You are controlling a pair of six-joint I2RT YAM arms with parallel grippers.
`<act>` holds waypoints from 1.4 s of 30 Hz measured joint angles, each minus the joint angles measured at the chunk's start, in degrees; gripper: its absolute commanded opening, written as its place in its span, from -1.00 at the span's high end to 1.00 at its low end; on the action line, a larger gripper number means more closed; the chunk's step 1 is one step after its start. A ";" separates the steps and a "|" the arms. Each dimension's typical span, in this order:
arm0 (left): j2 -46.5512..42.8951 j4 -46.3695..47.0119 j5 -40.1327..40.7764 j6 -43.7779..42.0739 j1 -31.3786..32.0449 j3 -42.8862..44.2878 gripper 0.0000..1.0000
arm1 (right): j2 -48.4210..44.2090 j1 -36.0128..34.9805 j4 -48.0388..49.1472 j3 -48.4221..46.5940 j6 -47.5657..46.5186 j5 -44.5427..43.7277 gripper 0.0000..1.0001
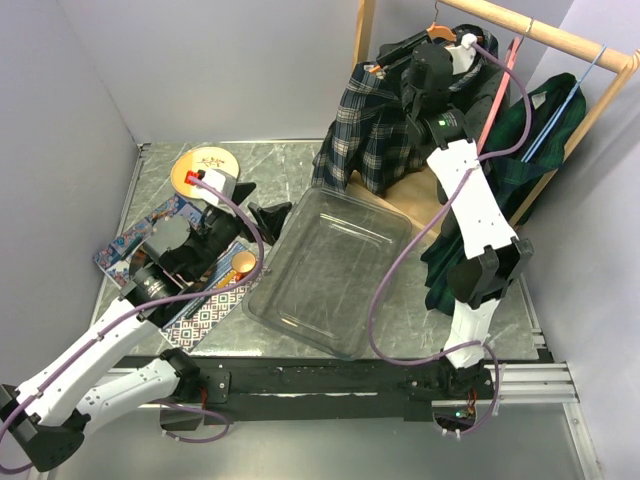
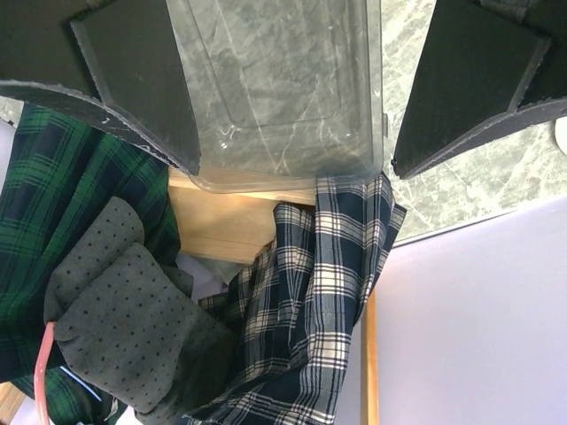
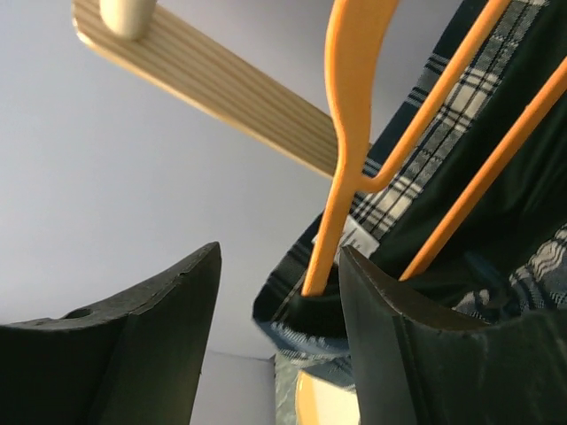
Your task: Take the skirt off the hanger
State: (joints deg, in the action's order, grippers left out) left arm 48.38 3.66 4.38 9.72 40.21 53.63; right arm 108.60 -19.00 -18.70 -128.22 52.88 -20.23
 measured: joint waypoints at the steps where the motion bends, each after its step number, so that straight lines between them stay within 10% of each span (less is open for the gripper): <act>1: -0.04 0.02 -0.02 0.00 0.00 0.00 -0.94 | 0.28 0.07 0.22 0.00 0.02 -0.17 -0.31; 30: -1.46 0.28 -0.13 -0.59 0.02 -0.68 -0.94 | 7.48 2.16 13.20 0.11 2.95 2.40 0.01; 42: -1.29 0.28 -0.13 -0.61 0.02 -0.68 -0.94 | 7.48 2.29 13.57 1.18 1.36 2.97 1.00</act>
State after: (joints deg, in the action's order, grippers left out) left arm 47.09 3.95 4.25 9.10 40.23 52.95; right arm 116.07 -16.71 -5.13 -127.04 54.24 -17.26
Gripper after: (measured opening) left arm 0.968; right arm 0.077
